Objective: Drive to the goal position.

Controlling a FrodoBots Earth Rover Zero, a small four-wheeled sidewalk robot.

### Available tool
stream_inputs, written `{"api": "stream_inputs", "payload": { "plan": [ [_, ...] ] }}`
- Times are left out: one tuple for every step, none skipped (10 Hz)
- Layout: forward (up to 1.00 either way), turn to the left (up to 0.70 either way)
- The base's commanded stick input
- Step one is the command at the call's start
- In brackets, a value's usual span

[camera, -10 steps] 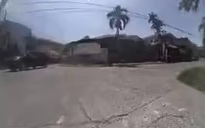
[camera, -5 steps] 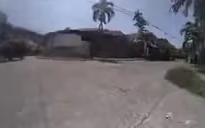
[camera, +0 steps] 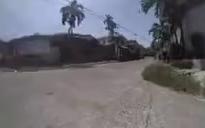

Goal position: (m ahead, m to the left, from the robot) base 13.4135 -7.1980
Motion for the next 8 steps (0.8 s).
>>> {"api": "stream_inputs", "payload": {
  "plan": [
    [1.00,-0.34],
    [1.00,0.00],
    [1.00,0.00],
    [1.00,0.00],
    [1.00,0.00],
    [1.00,0.00],
    [1.00,0.00],
    [1.00,0.00]
  ]
}}
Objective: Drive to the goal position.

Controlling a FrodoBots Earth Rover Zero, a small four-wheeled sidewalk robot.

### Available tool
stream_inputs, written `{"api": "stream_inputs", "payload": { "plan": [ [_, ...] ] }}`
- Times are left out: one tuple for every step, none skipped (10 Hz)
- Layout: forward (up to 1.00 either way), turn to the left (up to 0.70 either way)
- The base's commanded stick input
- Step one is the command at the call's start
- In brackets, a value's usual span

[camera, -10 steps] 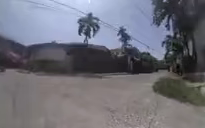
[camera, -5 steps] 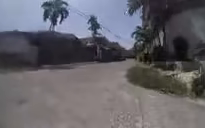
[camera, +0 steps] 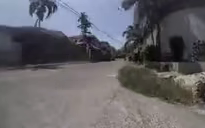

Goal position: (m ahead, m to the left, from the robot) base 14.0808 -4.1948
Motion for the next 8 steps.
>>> {"api": "stream_inputs", "payload": {
  "plan": [
    [1.00,0.00],
    [1.00,0.35],
    [1.00,0.40],
    [1.00,0.40],
    [1.00,0.40],
    [1.00,0.12],
    [1.00,0.00],
    [1.00,0.00]
  ]
}}
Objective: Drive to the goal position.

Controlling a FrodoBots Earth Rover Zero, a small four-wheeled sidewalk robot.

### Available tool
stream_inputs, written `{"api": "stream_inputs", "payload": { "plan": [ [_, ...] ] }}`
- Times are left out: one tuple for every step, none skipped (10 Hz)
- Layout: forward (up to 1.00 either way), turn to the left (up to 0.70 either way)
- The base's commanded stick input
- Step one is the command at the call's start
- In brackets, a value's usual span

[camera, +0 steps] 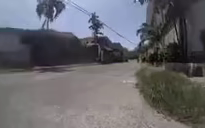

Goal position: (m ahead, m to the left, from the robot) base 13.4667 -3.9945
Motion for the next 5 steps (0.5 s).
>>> {"api": "stream_inputs", "payload": {
  "plan": [
    [1.00,0.00],
    [1.00,0.00],
    [1.00,0.00],
    [1.00,-0.21],
    [1.00,-0.40]
  ]
}}
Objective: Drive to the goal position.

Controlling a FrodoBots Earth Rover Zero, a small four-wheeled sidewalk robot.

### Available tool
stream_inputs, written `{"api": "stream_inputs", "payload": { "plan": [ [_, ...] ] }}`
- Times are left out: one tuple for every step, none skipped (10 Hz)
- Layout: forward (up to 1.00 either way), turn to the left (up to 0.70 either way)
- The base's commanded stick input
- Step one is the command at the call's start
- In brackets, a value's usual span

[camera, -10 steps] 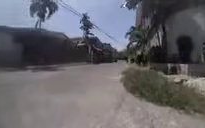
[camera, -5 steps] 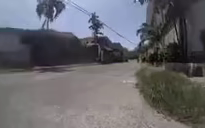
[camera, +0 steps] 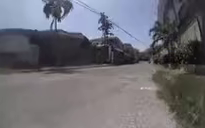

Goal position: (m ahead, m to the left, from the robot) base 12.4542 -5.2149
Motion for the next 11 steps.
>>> {"api": "stream_inputs", "payload": {
  "plan": [
    [1.00,-0.40],
    [1.00,-0.40],
    [1.00,-0.40],
    [1.00,-0.40],
    [1.00,-0.40],
    [1.00,-0.40],
    [1.00,-0.40],
    [1.00,-0.40],
    [1.00,-0.36],
    [1.00,0.00],
    [1.00,0.00]
  ]
}}
